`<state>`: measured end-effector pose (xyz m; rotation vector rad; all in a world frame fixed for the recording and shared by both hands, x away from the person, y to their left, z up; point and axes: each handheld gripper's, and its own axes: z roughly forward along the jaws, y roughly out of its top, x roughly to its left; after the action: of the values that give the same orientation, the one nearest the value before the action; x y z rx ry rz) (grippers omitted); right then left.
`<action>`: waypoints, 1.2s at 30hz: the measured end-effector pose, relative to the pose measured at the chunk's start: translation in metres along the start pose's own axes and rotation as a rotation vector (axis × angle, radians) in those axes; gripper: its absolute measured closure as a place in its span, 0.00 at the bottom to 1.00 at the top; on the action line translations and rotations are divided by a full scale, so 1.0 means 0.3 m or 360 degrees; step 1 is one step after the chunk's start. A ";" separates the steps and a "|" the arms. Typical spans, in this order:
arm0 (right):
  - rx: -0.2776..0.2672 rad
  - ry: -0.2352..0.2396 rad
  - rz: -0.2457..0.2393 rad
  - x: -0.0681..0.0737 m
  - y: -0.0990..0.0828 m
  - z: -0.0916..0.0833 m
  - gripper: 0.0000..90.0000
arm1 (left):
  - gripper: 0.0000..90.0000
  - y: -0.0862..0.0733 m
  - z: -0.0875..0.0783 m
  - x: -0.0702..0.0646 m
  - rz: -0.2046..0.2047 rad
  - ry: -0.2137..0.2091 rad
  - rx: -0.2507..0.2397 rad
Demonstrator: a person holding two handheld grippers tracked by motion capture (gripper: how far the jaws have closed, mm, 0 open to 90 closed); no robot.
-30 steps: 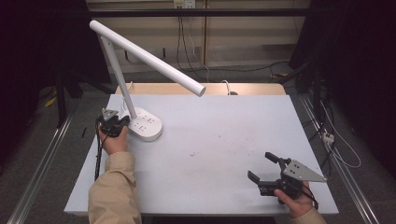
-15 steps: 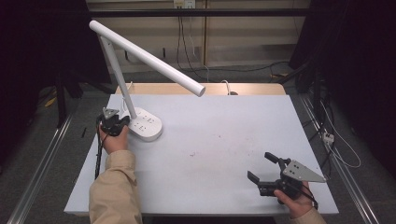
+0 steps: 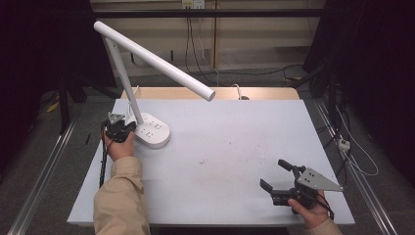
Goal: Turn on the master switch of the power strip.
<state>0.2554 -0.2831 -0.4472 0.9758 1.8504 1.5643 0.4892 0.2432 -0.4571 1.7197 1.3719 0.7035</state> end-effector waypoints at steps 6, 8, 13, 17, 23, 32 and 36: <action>0.0004 0.0006 0.0001 0.001 0.001 0.005 0.06 | 1.00 0.011 -0.006 -0.005 -0.0028 0.0012 -0.0007; 0.0000 0.0008 0.0002 0.001 0.001 0.006 0.06 | 1.00 0.011 -0.008 -0.004 -0.0013 0.0008 -0.0008; -0.0001 0.0011 -0.0001 0.001 0.002 0.008 0.06 | 1.00 0.008 -0.009 -0.007 -0.0031 0.0000 -0.0020; -0.0002 0.0014 -0.0001 0.000 0.003 0.011 0.06 | 1.00 0.011 -0.011 -0.014 -0.0045 0.0006 -0.0031; -0.0001 0.0014 0.0002 -0.001 0.003 0.013 0.06 | 1.00 0.017 -0.024 -0.021 -0.0055 -0.0042 -0.0044; 0.0002 0.0016 0.0006 0.004 0.002 0.014 0.06 | 0.81 0.016 -0.042 -0.057 -0.0058 -0.0096 -0.0047; -0.0004 0.0013 0.0002 0.006 0.005 0.014 0.06 | 0.74 0.006 -0.054 -0.067 -0.0064 -0.0129 -0.0045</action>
<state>0.2577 -0.2789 -0.4465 0.9713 1.8528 1.5734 0.4717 0.2276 -0.4460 1.6761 1.3313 0.6214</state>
